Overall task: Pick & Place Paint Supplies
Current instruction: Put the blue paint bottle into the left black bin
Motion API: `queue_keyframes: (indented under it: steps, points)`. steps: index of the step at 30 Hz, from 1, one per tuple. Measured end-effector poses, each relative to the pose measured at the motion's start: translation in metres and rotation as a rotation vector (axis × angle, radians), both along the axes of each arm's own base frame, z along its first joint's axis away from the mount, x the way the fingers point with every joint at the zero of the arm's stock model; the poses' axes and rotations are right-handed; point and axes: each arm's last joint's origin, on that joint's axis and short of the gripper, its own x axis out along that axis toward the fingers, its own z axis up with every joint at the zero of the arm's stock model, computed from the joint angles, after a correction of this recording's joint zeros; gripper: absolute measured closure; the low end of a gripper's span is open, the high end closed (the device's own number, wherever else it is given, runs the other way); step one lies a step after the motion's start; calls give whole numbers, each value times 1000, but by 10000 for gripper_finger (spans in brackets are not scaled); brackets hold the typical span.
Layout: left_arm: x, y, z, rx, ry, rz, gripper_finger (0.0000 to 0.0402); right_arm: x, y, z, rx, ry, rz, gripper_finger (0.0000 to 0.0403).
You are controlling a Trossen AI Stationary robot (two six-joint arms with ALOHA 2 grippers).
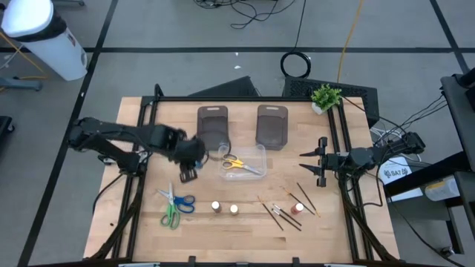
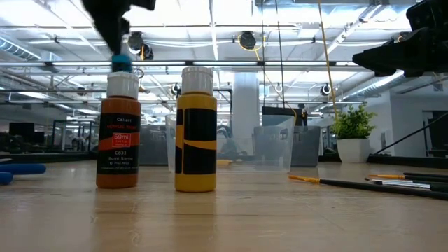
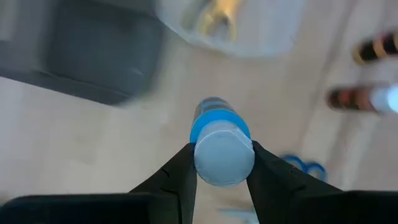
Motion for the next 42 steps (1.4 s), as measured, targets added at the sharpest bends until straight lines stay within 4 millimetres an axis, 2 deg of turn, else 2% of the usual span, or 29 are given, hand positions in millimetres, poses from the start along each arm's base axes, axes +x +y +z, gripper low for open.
queue_keyframes:
  steps: [5,10,15,21,27,32,42]
  points:
    - [-1,41,30,96,-67,39,279,0,0,0,0,0,0,261]
    - [-1,87,32,130,-101,91,279,0,0,0,0,0,0,261]
    - [9,131,17,108,-99,152,279,0,0,0,0,0,0,261]
    - [33,172,-23,57,-27,166,279,0,0,0,0,0,0,261]
    - [52,200,-56,9,-39,154,279,0,0,0,0,-1,0,261]
    - [53,213,-73,-1,10,203,279,0,0,0,0,0,0,261]
    - [27,231,-69,-37,66,302,279,0,0,0,0,0,0,261]
